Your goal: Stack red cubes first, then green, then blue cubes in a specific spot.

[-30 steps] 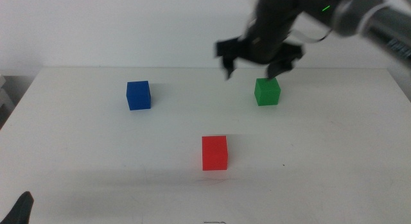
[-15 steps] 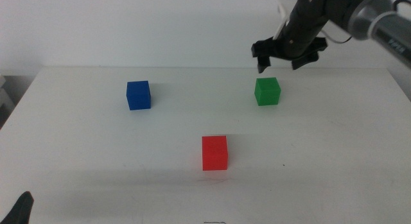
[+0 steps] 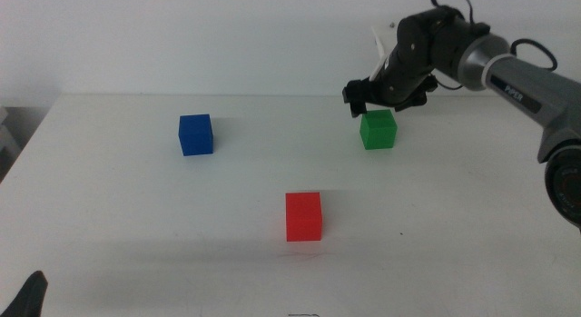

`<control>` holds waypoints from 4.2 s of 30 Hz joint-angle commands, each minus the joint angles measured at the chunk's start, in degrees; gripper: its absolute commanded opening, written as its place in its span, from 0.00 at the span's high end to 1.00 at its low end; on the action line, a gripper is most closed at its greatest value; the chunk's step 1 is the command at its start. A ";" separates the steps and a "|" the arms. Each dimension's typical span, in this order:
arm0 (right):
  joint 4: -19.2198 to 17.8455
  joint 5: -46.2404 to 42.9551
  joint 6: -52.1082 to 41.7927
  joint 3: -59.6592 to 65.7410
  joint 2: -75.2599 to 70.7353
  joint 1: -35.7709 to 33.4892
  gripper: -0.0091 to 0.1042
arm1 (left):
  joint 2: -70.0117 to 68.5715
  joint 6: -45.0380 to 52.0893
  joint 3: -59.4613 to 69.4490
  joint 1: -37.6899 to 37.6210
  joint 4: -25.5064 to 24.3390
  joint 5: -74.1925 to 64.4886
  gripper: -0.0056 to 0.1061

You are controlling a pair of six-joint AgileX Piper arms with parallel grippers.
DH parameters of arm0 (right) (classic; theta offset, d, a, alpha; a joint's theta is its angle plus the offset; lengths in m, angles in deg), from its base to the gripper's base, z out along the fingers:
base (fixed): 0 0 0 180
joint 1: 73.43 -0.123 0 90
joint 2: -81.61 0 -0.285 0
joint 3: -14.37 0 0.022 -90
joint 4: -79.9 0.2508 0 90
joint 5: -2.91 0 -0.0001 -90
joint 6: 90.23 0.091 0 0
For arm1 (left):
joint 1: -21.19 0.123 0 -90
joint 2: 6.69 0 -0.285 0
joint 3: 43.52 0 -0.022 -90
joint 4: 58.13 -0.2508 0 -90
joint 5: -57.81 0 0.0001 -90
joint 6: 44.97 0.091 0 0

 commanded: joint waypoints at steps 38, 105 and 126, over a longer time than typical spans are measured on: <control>-10.55 -15.51 20.23 37.93 -33.14 -5.16 0.93 | -1.14 -0.71 -0.22 -0.01 0.21 4.67 0.13; -21.58 10.08 42.67 20.92 -17.79 -29.40 0.34 | -1.14 -0.71 -0.22 -0.01 0.21 4.67 0.13; -22.65 16.11 42.67 20.92 -25.81 -31.56 0.09 | -1.14 -0.71 -0.22 -0.01 0.21 4.67 0.13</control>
